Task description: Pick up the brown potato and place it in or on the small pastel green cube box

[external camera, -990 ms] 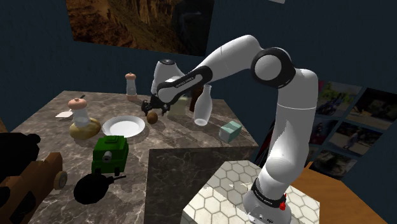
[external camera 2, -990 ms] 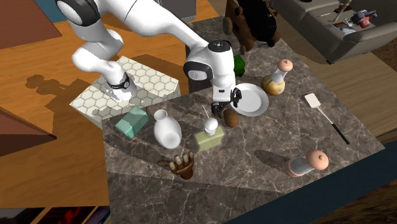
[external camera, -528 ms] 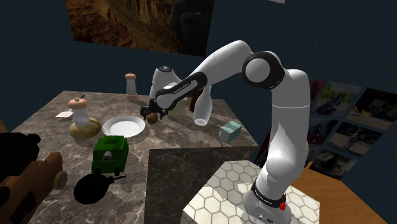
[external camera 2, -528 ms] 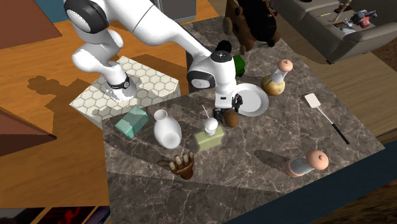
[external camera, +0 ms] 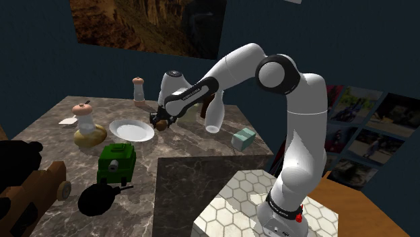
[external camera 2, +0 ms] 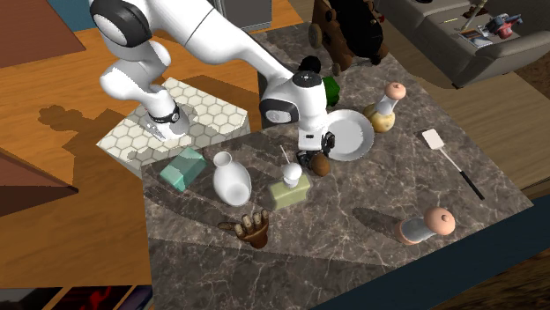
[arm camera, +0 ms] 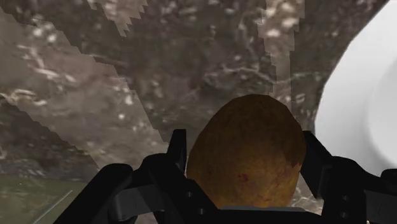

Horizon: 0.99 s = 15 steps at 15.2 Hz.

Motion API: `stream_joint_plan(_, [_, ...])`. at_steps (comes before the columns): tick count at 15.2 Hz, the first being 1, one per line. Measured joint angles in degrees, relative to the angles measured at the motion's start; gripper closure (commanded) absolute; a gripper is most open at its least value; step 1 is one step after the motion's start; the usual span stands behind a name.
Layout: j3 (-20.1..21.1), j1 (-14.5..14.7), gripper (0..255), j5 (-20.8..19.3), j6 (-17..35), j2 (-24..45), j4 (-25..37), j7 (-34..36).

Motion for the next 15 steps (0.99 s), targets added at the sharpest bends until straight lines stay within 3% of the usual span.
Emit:
stream_joint_plan(9, [0.0,0.0,255,0.0,0.0,0.0,0.0,0.0])
stream_joint_plan(15, [0.6,-0.5,255,1.2,-3.2,-2.3,0.9,-1.1])
